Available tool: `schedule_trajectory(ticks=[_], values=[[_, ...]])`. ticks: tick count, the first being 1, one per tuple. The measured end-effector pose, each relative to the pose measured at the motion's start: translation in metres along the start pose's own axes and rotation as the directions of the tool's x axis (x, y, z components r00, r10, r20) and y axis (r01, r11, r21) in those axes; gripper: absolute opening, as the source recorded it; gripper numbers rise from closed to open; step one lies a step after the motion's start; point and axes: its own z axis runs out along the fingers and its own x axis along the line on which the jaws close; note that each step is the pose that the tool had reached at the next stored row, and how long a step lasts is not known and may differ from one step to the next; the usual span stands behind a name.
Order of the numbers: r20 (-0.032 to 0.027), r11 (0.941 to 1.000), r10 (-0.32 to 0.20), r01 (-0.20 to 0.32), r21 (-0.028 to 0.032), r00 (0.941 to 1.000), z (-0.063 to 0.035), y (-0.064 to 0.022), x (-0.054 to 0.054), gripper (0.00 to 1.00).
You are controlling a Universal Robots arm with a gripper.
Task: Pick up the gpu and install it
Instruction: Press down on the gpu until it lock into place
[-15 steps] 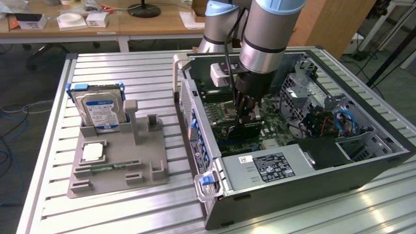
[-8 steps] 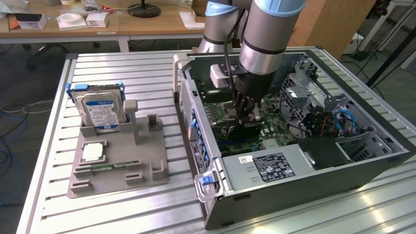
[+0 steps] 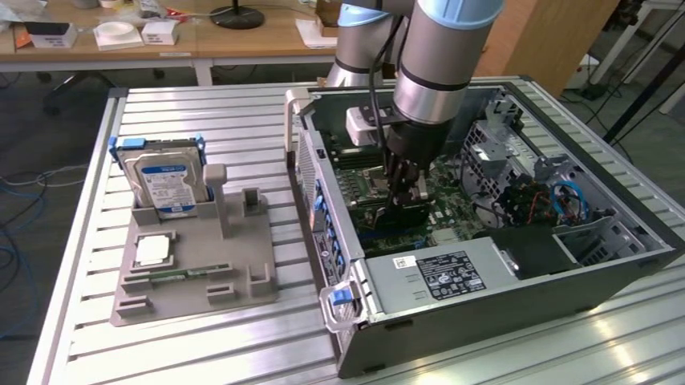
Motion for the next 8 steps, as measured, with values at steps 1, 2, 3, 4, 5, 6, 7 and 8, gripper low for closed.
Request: schedule_trajectory(ticks=[1, 2, 3, 4, 5, 6, 7, 8], values=[[0.0001, 1.0, 0.0, 0.0, 0.0001, 1.0, 0.0001, 0.0, 0.0, 0.11], [0.0001, 1.0, 0.0, 0.0, 0.0, 1.0, 0.0003, 0.0, 0.0, 0.11], [0.0001, 1.0, 0.0, 0.0, 0.0001, 1.0, 0.0005, 0.0, 0.0, 0.11], [-0.0002, 1.0, 0.0, 0.0, 0.0, 1.0, 0.0006, 0.0, 0.0, 0.11], [-0.0002, 1.0, 0.0, 0.0, -0.0001, 1.0, 0.0007, 0.0, 0.0, 0.11], [-0.0003, 1.0, 0.0, 0.0, -0.0001, 1.0, 0.0007, 0.0, 0.0, 0.11], [-0.0003, 1.0, 0.0, 0.0, -0.0001, 1.0, 0.0007, 0.0, 0.0, 0.11], [-0.0002, 1.0, 0.0, 0.0, 0.0, 1.0, 0.0006, 0.0, 0.0, 0.11]])
